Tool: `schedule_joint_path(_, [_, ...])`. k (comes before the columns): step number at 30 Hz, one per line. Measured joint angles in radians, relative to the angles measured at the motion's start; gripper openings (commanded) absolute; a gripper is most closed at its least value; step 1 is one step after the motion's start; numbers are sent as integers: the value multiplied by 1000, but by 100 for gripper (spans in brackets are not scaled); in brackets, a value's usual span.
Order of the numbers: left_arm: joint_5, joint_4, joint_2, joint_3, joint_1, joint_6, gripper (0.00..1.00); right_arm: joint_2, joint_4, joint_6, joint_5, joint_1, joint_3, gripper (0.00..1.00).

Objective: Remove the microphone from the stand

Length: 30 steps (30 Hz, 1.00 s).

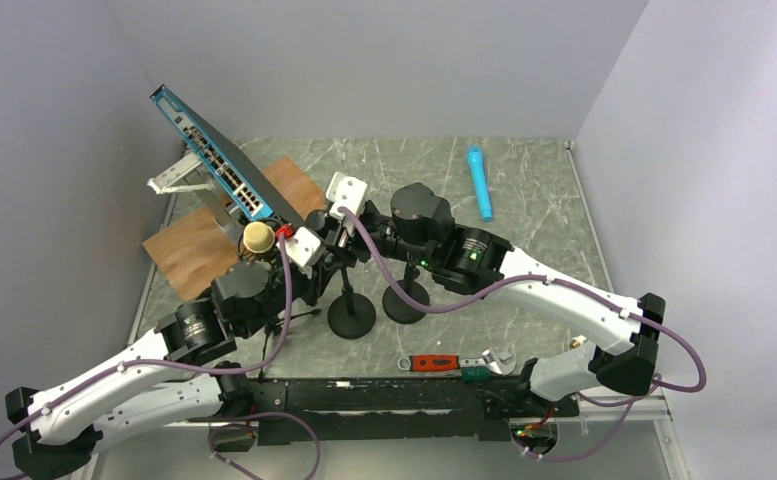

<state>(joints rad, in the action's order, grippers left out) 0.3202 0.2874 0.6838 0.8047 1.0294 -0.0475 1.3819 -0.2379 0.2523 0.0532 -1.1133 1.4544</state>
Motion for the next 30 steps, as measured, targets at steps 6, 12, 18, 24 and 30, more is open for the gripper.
schedule_joint_path(6, [-1, -3, -13, -8, 0, -6, 0, 0, 30, -28, -75, -2, 0, 0])
schedule_joint_path(12, [-9, -2, -25, -16, 1, -8, 0, -25, 113, -41, -216, -2, -1, 0])
schedule_joint_path(18, [-16, -5, -19, -15, 1, -9, 0, -68, 172, -24, -319, -1, 44, 0])
schedule_joint_path(24, [-7, 10, 15, 12, 0, -21, 14, -200, 271, 48, -450, -1, -21, 0])
schedule_joint_path(30, [-7, 32, 51, 45, 0, -27, 47, -356, 413, 169, -625, 53, -178, 0])
